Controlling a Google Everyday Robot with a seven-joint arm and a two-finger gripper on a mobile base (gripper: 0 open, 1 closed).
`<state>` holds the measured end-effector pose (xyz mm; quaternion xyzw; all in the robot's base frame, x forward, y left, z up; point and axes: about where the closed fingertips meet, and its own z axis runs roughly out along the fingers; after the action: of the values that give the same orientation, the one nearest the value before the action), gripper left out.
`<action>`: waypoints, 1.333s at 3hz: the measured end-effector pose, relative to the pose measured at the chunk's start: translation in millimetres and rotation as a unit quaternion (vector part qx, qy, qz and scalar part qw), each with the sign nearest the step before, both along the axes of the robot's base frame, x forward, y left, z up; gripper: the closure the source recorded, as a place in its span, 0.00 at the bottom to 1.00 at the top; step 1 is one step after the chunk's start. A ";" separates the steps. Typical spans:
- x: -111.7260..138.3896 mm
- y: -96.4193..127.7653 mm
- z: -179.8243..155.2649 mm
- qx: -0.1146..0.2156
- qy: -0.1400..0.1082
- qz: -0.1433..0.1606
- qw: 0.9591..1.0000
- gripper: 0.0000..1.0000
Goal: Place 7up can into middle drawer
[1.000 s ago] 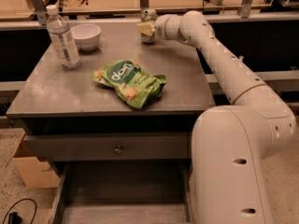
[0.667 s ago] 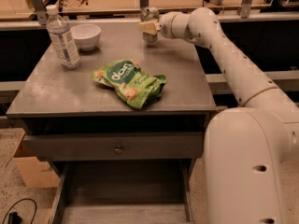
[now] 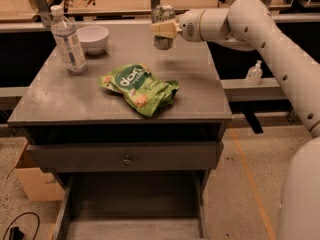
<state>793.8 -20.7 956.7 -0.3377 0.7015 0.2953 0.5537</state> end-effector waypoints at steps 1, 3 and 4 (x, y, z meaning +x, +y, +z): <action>0.0 0.0 0.0 0.000 0.000 0.000 1.000 1.00; -99.7 30.5 17.3 0.023 0.037 0.057 0.997 1.00; -159.4 55.1 31.0 0.043 0.055 0.102 0.992 1.00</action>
Offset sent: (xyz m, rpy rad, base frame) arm -0.1351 0.0303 0.0276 0.0241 0.1076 0.1195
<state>634.4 34.4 987.7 -0.3667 0.6797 0.3977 0.4954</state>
